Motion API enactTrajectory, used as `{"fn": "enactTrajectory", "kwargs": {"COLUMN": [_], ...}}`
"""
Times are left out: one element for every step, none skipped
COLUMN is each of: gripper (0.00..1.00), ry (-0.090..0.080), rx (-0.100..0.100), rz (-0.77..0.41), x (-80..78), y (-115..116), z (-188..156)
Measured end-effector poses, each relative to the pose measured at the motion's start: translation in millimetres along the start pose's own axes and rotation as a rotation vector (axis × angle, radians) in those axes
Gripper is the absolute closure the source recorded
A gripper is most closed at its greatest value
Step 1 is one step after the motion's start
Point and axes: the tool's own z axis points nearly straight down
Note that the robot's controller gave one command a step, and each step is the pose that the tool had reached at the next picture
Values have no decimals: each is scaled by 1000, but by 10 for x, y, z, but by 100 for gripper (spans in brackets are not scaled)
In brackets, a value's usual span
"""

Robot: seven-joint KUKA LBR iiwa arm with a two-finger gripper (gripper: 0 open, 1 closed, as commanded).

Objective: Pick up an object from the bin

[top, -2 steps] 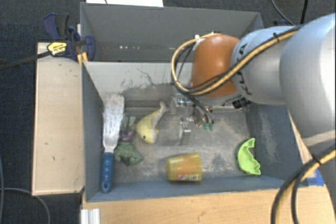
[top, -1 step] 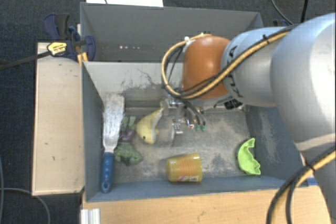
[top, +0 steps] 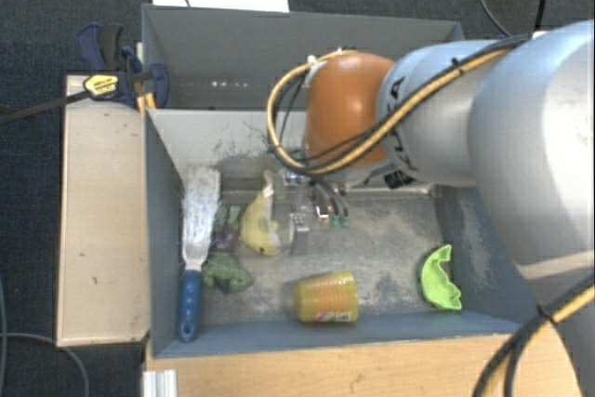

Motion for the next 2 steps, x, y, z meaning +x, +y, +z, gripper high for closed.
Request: {"fn": "enactTrajectory", "kwargs": {"gripper": [0,100], "ry": [-4,-11], "rx": [-1,-1], "rz": [-90,-147], "x": [146,215], "y": [260,561], "z": [201,271]}}
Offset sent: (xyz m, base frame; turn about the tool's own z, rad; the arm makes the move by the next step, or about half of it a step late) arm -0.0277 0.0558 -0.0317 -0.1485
